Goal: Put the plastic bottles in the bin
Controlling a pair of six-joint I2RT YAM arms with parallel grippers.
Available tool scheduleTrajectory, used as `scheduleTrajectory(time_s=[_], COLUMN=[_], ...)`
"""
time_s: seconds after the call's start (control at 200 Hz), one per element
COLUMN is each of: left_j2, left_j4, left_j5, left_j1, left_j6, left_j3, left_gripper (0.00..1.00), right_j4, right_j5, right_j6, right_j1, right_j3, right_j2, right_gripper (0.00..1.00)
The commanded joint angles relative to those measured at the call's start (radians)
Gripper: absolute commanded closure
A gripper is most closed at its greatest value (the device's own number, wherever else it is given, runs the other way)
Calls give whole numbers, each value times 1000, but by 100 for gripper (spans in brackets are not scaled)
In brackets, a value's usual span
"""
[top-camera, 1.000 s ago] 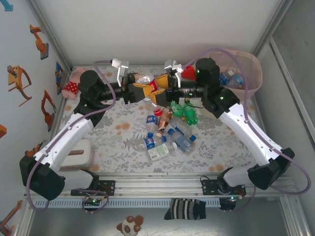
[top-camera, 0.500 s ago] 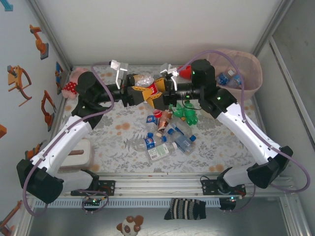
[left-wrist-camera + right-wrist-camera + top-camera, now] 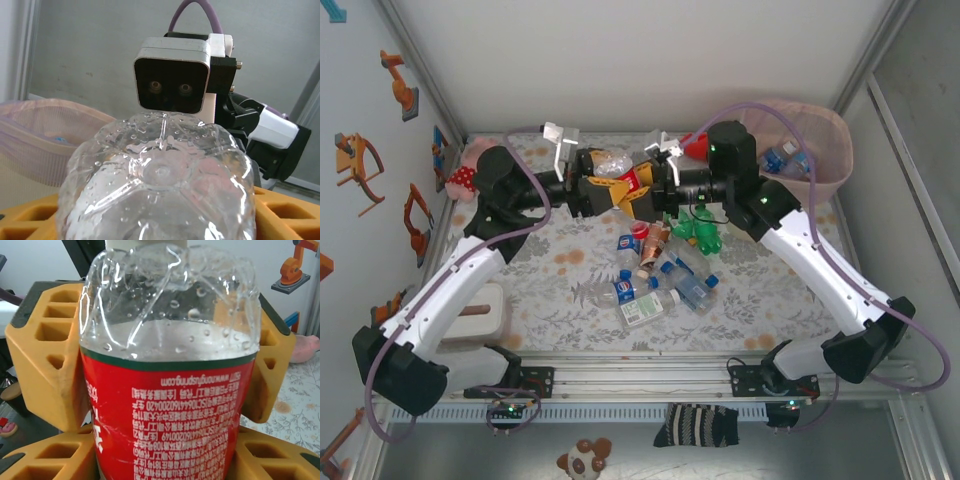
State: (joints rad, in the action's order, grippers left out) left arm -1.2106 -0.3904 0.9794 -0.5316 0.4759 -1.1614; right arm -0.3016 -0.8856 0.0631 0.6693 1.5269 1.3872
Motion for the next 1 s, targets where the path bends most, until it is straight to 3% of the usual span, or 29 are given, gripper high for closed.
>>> scheduleTrajectory(time_s=[0.0,0.165,0.305,0.741,0.996], left_j2=[54,113,156,164,170], left_j4=[31,108,132,137,137], left_j5=[-66,-174,-253,-265,-274], left_j1=[-3,5,16,21,21], left_j6=[-57,-122,-143,-126,-120], left_j3=[-19,6,44,72,84], left_gripper=[26,19,18,18,18], right_j4=[28,28,27,-182,-298], right_j5=[19,82,123,335,414], right_j6=[-6,51,144,322,273], right_j1=[3,-65,-185,-619,-740], right_j3=[4,5,18,185,244], right_j2=[-27,-45,-59,-19,59], right_gripper=[49,49,49,51,50])
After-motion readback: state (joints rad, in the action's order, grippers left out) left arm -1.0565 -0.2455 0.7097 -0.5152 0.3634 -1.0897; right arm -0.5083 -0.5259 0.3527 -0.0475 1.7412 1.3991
